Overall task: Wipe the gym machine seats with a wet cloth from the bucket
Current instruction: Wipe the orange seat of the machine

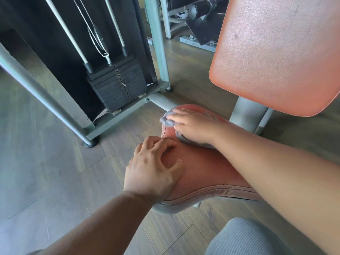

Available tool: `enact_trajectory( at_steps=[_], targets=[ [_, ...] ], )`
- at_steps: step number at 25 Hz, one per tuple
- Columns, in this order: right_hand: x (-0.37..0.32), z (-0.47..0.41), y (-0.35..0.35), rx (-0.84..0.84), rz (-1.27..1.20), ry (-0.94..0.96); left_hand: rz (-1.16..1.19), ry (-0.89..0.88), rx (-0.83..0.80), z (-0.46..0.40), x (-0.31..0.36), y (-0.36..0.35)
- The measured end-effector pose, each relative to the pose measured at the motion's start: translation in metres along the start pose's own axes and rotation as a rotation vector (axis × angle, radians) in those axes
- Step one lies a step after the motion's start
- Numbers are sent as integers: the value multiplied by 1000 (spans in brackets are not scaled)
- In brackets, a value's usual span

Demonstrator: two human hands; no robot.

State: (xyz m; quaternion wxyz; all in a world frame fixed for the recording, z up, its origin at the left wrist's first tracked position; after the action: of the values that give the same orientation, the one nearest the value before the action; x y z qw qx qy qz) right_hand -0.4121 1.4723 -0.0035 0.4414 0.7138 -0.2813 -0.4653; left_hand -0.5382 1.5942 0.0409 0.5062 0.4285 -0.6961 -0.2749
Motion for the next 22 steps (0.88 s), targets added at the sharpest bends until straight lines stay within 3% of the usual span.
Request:
enact_trajectory(
  at_steps=[2, 5, 7, 12, 14, 16, 19, 22],
  targets=[
    [16, 24, 10, 1, -48, 4, 1, -9, -1, 0, 1, -1],
    [63, 1, 17, 40, -60, -188, -7, -5, -5, -2, -1, -3],
    [57, -29, 8, 20, -61, -267, -5, 1, -2, -1, -2, -2],
    [-17, -10, -4, -58, -97, 56, 3, 2, 2, -1, 0, -1],
    [16, -1, 8, -15, -133, -19, 5, -6, 10, -1, -1, -1],
    [54, -16, 13, 34, -126, -212, 7, -5, 10, -1, -2, -1],
    [52, -46, -1, 5, -37, -329, 16, 14, 0, -1, -4, -3],
    [-9, -19, 3, 33, -3, -76, 18, 9, 7, 0, -2, 1]
  ],
)
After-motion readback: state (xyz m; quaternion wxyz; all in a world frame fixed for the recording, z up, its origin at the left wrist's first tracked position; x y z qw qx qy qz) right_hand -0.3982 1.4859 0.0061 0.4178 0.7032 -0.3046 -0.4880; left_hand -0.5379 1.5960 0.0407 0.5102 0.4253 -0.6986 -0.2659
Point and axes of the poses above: each hand's wrist, its own z-axis away from the middle knuckle, its own y-axis out of the back of the hand, x = y × z, the point moved 9 cm from there along -z, towards the middle knuckle, and after that the axes turned 15 degrees about x, right-handed, at the moved point
